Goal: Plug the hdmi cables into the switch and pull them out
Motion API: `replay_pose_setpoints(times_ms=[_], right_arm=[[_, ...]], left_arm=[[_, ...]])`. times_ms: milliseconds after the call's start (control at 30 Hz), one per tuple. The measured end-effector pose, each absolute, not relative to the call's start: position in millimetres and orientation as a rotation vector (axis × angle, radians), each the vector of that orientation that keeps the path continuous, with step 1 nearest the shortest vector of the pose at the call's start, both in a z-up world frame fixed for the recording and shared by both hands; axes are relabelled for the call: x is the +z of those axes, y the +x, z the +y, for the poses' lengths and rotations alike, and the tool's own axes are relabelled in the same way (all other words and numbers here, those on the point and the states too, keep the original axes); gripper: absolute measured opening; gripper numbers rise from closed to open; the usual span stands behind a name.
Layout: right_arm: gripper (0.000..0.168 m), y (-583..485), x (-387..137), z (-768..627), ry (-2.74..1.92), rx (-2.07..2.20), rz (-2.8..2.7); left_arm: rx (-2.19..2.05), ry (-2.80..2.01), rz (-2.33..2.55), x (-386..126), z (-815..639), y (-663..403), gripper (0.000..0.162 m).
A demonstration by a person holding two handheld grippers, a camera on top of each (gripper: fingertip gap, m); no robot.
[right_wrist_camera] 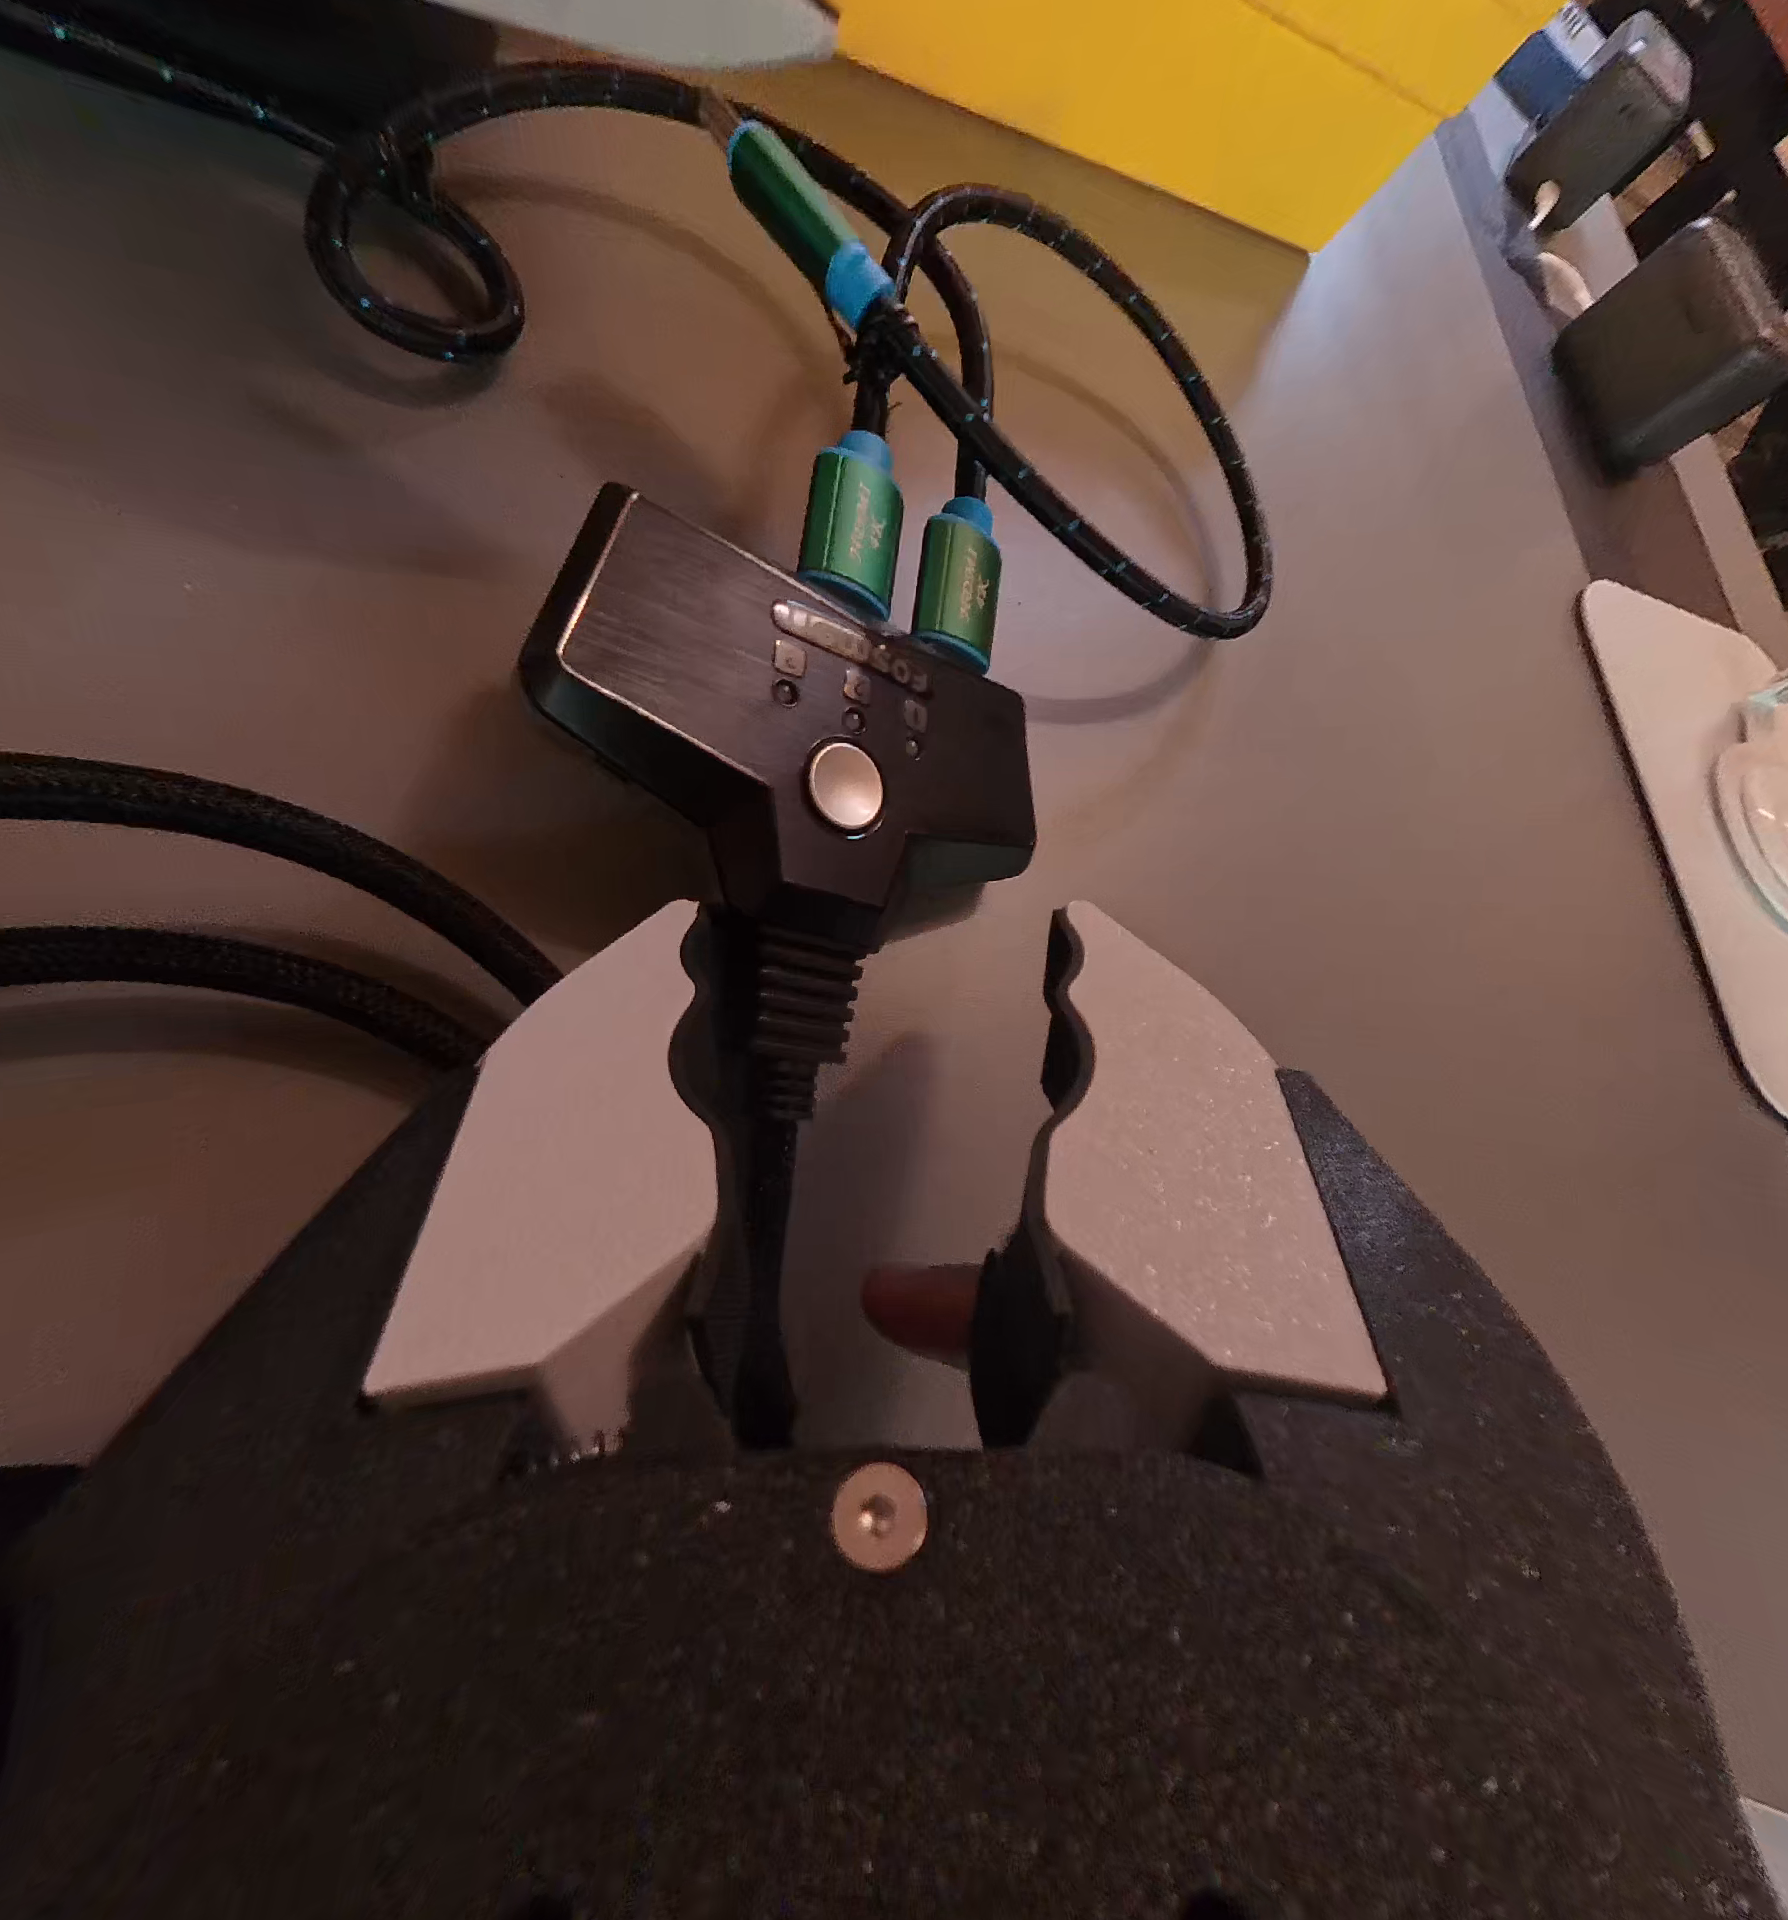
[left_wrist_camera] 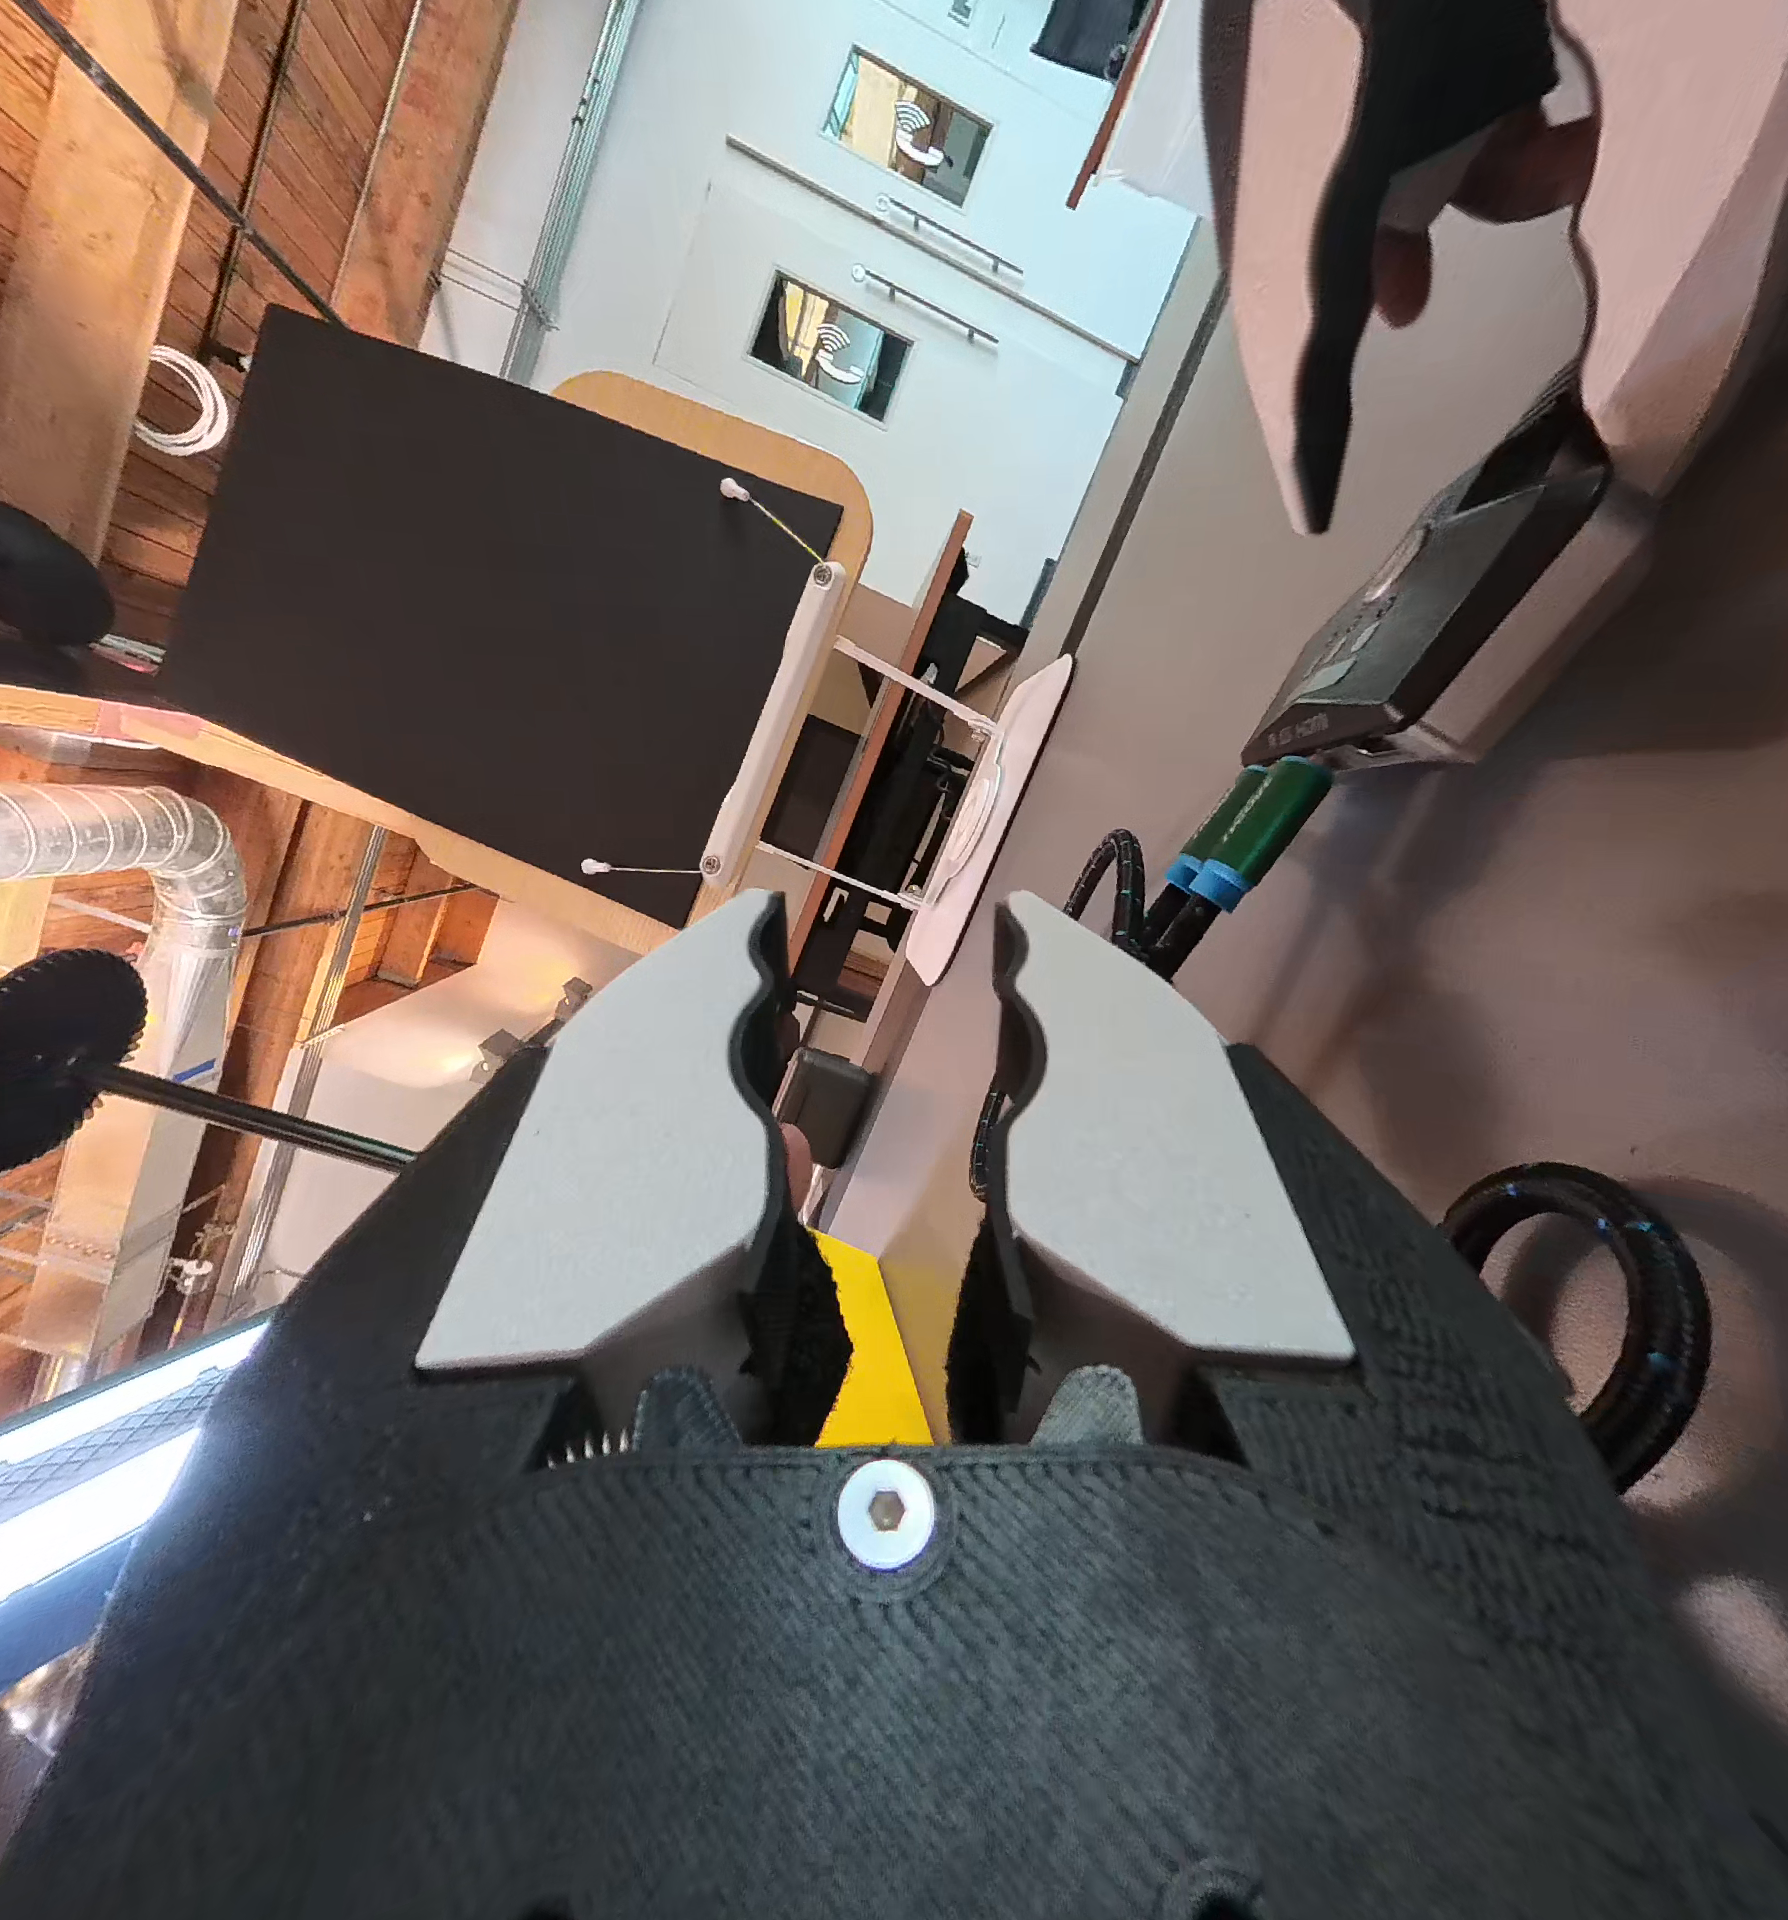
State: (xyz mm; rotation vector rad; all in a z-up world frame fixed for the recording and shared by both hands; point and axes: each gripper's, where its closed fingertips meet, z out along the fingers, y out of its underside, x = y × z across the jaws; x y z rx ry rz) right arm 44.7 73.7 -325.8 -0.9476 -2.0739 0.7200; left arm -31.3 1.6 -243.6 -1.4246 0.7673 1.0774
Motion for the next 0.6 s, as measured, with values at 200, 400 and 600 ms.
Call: replay_pose_setpoints(times_ms=[200,400,600], right_arm=[[0.066,47.7,-308.2,62.5,-0.976,0.923,-2.017],[0.067,48.3,-320.8,63.1,-1.017,0.897,-2.064],[0.065,46.7,-322.5,65.7,-1.04,0.89,-2.053]], left_arm=[[1.036,-1.411,0.751,-240.9,-1.1,-27.5,0.038],[0.898,-1.384,0.649,-229.1,-6.8,-25.9,0.038],[0.735,-1.273,0.503,-197.4,-25.7,-26.7,0.04]])
